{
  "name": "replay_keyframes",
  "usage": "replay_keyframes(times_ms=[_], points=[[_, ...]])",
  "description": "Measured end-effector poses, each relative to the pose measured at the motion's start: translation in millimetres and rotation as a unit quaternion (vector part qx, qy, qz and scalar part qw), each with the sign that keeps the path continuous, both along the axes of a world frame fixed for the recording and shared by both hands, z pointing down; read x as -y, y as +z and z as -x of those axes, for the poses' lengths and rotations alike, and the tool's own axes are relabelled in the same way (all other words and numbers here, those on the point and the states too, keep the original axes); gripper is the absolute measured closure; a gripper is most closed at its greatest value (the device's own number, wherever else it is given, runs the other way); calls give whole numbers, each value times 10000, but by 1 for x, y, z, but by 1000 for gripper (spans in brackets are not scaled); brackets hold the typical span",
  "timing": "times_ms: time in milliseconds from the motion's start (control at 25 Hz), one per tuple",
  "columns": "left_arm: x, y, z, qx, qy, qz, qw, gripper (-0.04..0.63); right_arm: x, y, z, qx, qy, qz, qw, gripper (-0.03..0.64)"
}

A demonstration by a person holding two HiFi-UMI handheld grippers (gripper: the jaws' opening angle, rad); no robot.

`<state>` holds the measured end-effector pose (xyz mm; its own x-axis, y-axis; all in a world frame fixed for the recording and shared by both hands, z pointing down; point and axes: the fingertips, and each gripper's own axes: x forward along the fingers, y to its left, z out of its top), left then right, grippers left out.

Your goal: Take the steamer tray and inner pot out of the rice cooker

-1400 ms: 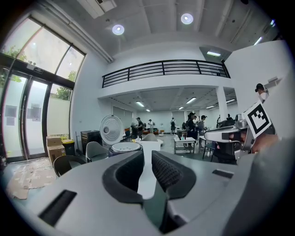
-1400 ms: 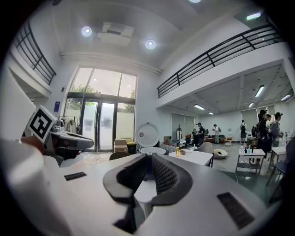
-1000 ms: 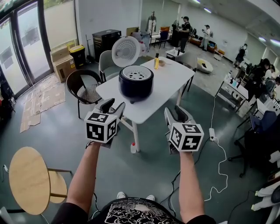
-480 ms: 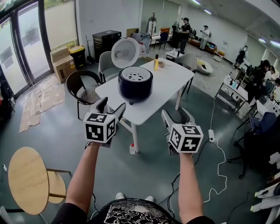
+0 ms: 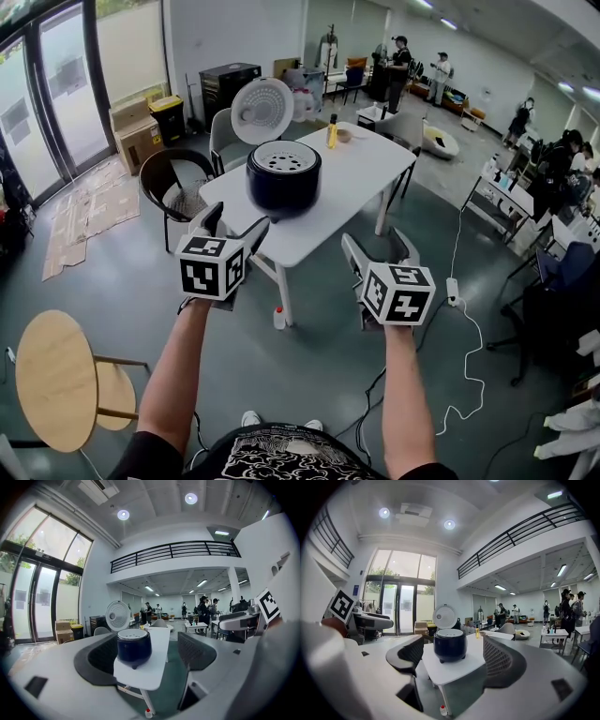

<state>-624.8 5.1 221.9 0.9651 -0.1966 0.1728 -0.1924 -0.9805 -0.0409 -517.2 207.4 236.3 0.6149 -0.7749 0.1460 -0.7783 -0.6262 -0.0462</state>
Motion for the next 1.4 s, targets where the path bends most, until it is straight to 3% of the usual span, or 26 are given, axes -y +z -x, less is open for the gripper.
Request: replay_keyframes(times_ms=[560, 960, 1160, 1400], points=[[-55, 9, -71, 117, -225, -219, 9994, 206, -41, 11, -75, 56, -394, -47, 9992, 218], [-55, 33, -120, 151, -348, -164, 9991, 206, -37, 37, -125, 132, -580, 0, 9982, 216], [-19, 52, -162, 174, -451, -135, 9987, 206, 3, 50, -169, 97, -728, 98, 9973, 216], [49, 71, -248, 233, -570, -61, 9981, 206, 77, 66, -254, 111, -921, 281, 9953, 216]])
